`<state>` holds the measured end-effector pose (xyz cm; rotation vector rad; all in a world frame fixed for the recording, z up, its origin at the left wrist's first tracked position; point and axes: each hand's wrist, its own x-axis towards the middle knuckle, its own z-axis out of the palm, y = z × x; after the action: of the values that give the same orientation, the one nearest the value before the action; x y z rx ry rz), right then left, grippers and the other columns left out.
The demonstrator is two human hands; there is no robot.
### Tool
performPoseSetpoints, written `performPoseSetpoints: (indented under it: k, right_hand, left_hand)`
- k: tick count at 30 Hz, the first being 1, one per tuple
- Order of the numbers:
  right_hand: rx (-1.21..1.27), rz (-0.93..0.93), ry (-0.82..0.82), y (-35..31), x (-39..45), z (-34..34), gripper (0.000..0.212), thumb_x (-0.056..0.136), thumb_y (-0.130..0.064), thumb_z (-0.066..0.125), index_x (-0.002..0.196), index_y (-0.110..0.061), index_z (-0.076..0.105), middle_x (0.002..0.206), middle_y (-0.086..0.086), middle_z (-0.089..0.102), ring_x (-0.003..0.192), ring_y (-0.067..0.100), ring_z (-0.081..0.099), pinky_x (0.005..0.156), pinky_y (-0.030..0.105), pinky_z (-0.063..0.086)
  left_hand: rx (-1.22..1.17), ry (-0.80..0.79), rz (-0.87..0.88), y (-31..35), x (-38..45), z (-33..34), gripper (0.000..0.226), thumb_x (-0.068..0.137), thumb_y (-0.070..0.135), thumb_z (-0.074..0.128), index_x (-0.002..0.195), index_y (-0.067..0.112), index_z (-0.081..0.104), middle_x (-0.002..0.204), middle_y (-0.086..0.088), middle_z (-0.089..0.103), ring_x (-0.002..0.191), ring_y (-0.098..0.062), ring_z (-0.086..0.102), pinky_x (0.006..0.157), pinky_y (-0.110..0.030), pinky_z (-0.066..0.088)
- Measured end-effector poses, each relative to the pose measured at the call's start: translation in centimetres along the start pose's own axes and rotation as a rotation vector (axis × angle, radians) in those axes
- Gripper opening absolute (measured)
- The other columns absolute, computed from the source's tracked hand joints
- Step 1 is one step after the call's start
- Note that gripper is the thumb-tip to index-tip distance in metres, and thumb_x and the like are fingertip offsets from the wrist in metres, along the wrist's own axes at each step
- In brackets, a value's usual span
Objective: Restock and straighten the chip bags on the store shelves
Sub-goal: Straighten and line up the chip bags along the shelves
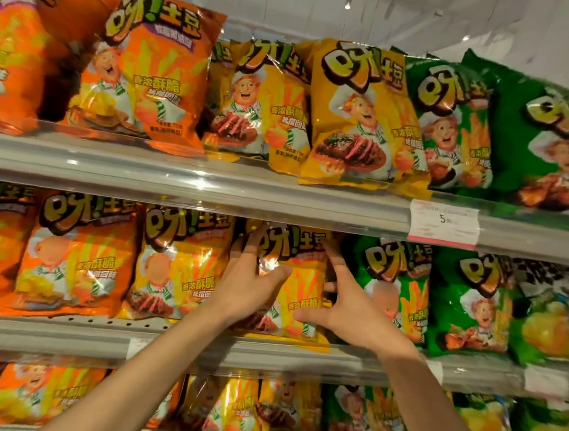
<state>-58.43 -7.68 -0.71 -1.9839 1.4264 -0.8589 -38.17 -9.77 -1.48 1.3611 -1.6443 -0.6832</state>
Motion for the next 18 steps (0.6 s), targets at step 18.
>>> performPoseSetpoints:
  k: [18]
  right_hand:
    - [-0.094,0.045,-0.025,0.4,-0.8,-0.9,0.123,0.079,-0.039,0.083,0.148,-0.059,-0.017,0.148,-0.028,0.022,0.131,-0.003,0.035,0.107,0.032,0.045]
  left_hand:
    - [-0.063,-0.023,0.073,-0.6,0.5,1.2,0.102,0.083,0.053,0.073,0.156,0.048,0.001,0.166,0.011,0.003,0.151,-0.019,0.019,0.12,-0.037,0.026]
